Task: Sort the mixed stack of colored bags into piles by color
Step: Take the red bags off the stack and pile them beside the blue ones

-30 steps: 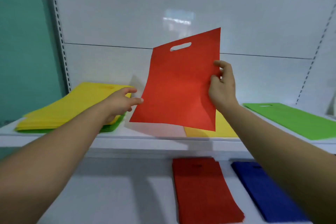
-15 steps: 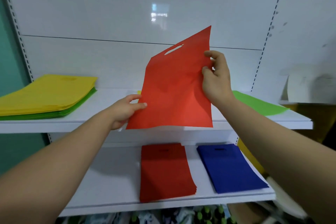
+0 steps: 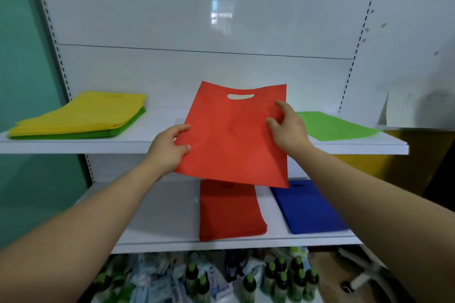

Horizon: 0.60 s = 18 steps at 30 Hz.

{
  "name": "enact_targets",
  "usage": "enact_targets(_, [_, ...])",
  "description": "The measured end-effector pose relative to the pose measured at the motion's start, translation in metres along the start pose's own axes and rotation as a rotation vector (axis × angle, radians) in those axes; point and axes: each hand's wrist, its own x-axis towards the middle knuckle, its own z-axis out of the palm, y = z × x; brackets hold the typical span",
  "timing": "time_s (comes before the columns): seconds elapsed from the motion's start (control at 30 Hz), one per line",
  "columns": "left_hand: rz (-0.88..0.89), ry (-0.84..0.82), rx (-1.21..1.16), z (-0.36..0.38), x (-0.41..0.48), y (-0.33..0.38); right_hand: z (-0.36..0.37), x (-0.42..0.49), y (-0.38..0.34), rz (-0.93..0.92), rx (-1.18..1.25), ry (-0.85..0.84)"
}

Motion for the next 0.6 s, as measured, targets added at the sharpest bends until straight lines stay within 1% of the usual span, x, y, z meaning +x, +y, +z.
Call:
enact_targets(0.13, [-0.048,-0.010,-0.013,-0.005,-0.041,-0.028,0.015,-0.046,0.009,0.080,-0.040,-0.066])
enact_targets(0.3, [-0.182,-0.065,-0.009,-0.004,-0.103,-0.062,0.031,-0.113,0.028,0.170,-0.103,-0.153])
enact_targets(0.43, [-0.243,-0.091,0.009,0.002,-0.147,-0.084,0.033,-0.157,0.045,0.266,-0.110,-0.234])
enact_targets(0.6, [-0.283,-0.110,0.015,0.010,-0.170,-0.089,0.035,-0.183,0.058,0.295,-0.097,-0.250])
